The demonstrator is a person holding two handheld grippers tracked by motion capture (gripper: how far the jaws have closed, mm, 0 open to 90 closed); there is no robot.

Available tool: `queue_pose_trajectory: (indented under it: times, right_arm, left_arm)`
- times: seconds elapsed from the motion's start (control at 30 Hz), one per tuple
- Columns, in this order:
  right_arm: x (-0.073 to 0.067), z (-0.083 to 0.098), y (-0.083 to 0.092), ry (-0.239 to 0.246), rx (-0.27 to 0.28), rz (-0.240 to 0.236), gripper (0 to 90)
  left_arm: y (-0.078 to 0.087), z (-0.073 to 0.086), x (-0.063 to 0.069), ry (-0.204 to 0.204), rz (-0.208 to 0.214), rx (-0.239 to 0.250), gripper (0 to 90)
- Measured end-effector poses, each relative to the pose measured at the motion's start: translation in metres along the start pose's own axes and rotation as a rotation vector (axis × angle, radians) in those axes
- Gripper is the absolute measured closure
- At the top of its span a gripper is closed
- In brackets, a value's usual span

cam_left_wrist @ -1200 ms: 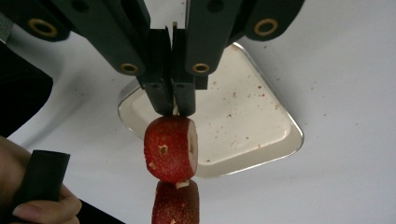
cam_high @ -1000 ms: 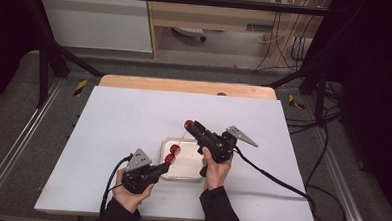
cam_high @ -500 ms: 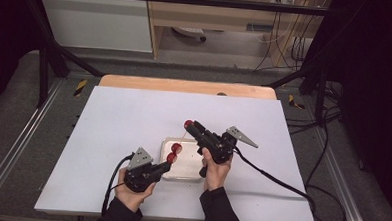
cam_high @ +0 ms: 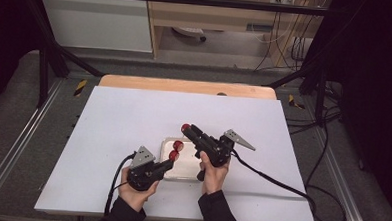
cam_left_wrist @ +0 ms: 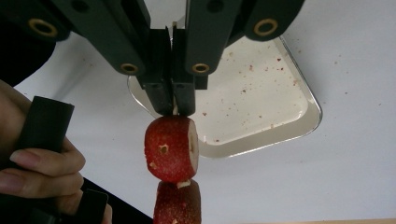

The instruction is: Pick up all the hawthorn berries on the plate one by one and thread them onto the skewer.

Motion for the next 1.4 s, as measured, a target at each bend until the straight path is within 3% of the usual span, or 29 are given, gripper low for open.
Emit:
queue_pose_trajectory:
  times: [0.37, 0.57, 0.83, 1.1, 1.4]
  right_arm:
    - [-0.002, 0.014, 0.001, 0.006, -0.052, -0.003, 62.8]
    - [-0.001, 0.014, 0.003, 0.046, -0.075, 0.011, 61.6]
    - [0.011, 0.005, 0.014, 0.155, -0.127, 0.074, 45.2]
    - [0.035, 0.012, 0.025, 0.29, -0.277, 0.14, 20.5]
    - [0.069, 0.018, 0.049, 0.441, -0.415, 0.219, 4.0]
  left_arm:
    - [-0.004, -0.003, -0.004, 0.022, 0.002, 0.005, 88.2]
    - [-0.003, 0.0, -0.007, 0.014, 0.005, 0.002, 88.2]
    - [0.003, 0.006, -0.016, 0.017, -0.006, -0.012, 88.2]
    - [0.006, 0.016, -0.021, -0.006, 0.0, -0.056, 88.1]
    - [0.009, 0.02, -0.025, -0.034, 0.002, -0.094, 88.0]
Point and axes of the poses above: each handheld gripper's, and its own axes: y roughly backward along the jaws, z roughly out of its underside, x roughly to its right, the point moved 6 cm from there along -y, roughly forward along the jaws, and after that the axes turned 12 degrees about z, right-handed, at the moved point
